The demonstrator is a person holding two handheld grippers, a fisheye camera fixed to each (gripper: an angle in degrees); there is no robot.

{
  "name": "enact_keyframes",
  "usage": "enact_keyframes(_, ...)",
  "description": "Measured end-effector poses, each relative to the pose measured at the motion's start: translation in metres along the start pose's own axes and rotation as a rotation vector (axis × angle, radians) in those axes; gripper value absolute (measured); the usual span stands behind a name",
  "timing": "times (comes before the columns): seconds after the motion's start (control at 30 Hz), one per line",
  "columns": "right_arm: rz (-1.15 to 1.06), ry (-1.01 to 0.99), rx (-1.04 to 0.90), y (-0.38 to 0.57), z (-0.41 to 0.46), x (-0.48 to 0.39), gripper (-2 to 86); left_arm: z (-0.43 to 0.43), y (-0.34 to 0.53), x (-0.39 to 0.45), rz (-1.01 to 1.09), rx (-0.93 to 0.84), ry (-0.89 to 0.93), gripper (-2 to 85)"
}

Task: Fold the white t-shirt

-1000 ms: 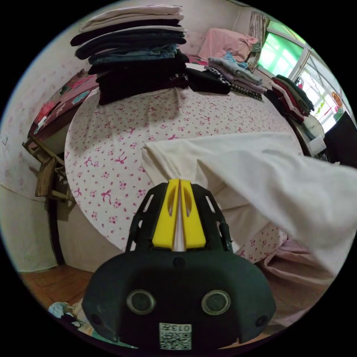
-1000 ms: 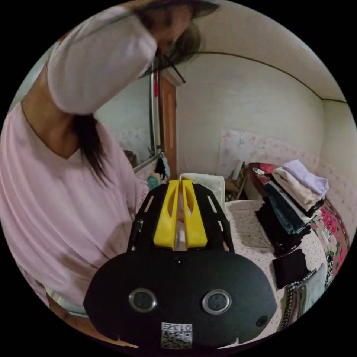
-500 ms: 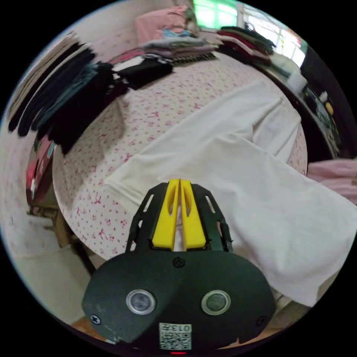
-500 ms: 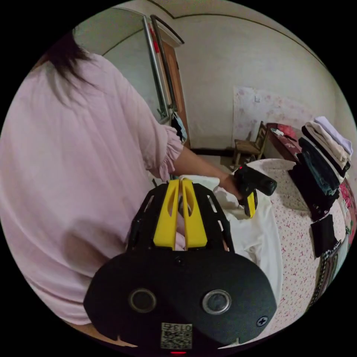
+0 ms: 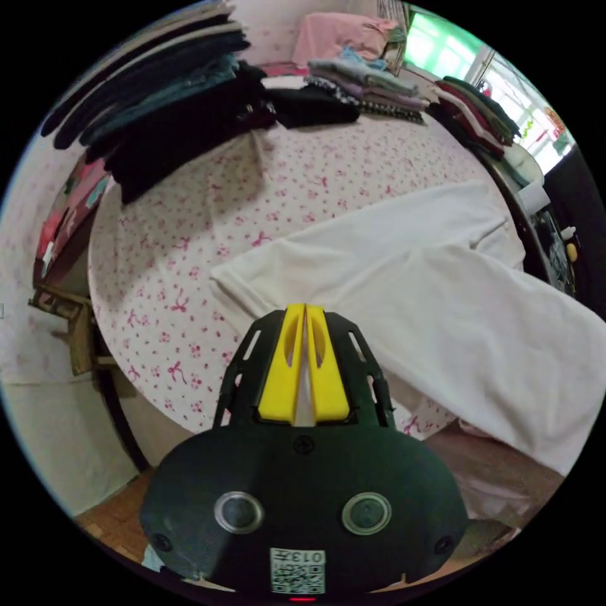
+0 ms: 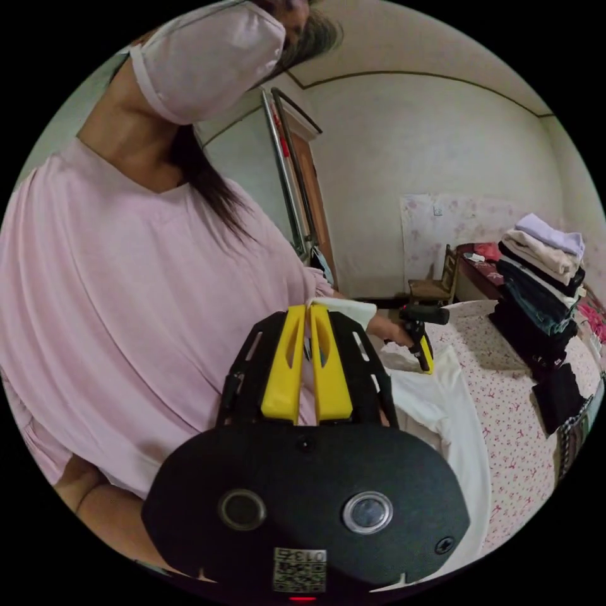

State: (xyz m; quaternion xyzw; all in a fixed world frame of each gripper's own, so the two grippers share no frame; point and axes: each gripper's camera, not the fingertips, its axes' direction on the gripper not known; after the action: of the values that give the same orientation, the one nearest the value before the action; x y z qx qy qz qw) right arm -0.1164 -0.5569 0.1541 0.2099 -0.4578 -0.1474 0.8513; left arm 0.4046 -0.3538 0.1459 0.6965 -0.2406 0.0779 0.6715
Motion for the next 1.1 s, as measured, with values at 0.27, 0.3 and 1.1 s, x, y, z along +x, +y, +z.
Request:
enact_keyframes(0.27, 0.057, -0.048, 0.096, 0.021, -0.045, 0.031, 1.4, 0.026, -0.033, 0.031, 0.215, -0.061, -0.018, -0.4)
enact_keyframes(0.3, 0.060, -0.037, 0.111, 0.024, -0.057, 0.037, 1.5, 0.029, -0.033, 0.027, 0.203, -0.082, -0.011, -0.4)
enact_keyframes(1.1, 1.392, 0.781, 0.632, 0.442, -0.298, 0.230, 1.4, 0.078, -0.053, 0.003, 0.195, -0.157, 0.189, -0.3)
